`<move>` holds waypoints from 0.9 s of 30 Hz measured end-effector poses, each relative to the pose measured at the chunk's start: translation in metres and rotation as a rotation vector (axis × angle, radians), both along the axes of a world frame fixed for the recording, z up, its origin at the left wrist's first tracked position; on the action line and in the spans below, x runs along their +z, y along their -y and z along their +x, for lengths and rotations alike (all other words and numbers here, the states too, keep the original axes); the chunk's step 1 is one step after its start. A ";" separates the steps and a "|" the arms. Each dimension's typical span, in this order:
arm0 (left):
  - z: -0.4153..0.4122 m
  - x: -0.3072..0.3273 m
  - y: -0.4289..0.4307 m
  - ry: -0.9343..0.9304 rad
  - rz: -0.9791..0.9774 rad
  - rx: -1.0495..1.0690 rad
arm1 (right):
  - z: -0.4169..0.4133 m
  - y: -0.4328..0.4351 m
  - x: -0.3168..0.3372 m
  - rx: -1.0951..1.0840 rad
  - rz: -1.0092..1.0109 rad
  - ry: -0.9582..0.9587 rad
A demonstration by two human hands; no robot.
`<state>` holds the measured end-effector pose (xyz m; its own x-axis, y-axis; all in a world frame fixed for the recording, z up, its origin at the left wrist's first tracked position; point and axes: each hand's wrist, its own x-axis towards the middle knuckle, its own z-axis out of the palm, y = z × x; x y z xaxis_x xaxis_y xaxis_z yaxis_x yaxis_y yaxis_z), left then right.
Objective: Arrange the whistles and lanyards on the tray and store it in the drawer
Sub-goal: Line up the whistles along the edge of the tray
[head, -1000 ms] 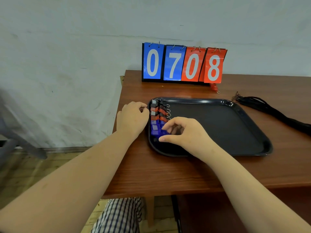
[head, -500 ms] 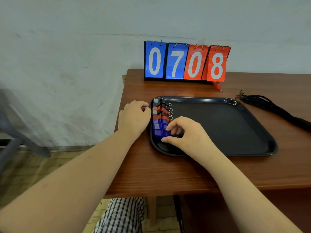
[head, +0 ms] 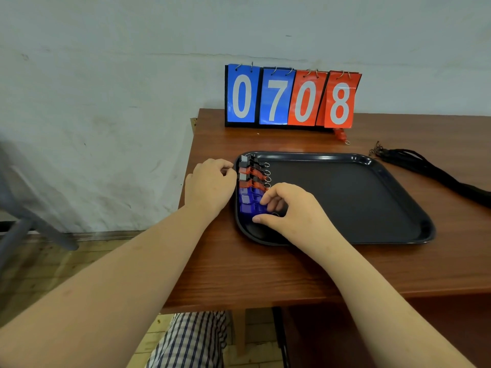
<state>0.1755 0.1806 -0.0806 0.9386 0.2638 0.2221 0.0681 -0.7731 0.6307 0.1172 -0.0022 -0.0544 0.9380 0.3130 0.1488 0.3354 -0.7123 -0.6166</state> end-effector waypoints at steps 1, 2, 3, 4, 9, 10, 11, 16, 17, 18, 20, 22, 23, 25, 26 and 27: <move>0.000 0.000 0.000 -0.001 -0.002 0.000 | 0.000 0.000 0.000 -0.001 0.001 0.000; 0.000 0.000 0.000 -0.001 -0.003 -0.001 | 0.000 0.000 0.000 -0.002 0.002 -0.001; 0.000 0.000 0.000 -0.001 -0.003 -0.002 | 0.000 0.000 0.000 -0.004 0.001 -0.002; 0.000 0.000 0.000 0.000 -0.004 -0.005 | 0.000 0.000 0.000 -0.006 -0.002 -0.001; 0.000 0.000 0.000 0.005 -0.007 -0.007 | -0.001 0.000 0.001 -0.006 -0.003 0.000; 0.000 0.000 0.000 0.003 -0.002 -0.006 | -0.001 0.000 0.001 -0.005 -0.004 0.000; 0.000 0.000 0.000 0.002 0.002 -0.005 | -0.001 -0.001 0.002 -0.004 -0.007 -0.001; 0.000 0.000 -0.001 0.001 0.003 -0.005 | -0.002 0.000 0.003 0.002 0.015 0.000; 0.000 0.000 -0.001 0.002 0.007 -0.004 | -0.002 0.001 0.002 0.000 0.019 0.003; 0.000 -0.001 -0.001 0.002 0.012 -0.001 | -0.001 0.001 0.001 -0.002 0.026 0.004; 0.002 -0.002 -0.001 0.004 0.014 0.006 | -0.001 0.001 -0.001 -0.008 0.053 0.017; 0.003 -0.003 -0.001 0.006 0.004 0.006 | 0.000 0.001 -0.003 -0.025 0.094 0.044; 0.004 -0.003 -0.001 0.005 0.000 0.001 | 0.000 0.001 -0.003 -0.044 0.115 0.048; 0.004 -0.004 -0.002 0.014 0.003 -0.016 | 0.001 0.002 -0.001 -0.098 0.170 0.014; 0.004 -0.004 -0.002 0.024 0.010 -0.025 | 0.003 0.002 0.000 -0.126 0.206 -0.016; 0.003 -0.004 -0.002 0.033 0.023 -0.031 | 0.005 0.003 0.001 -0.151 0.240 -0.047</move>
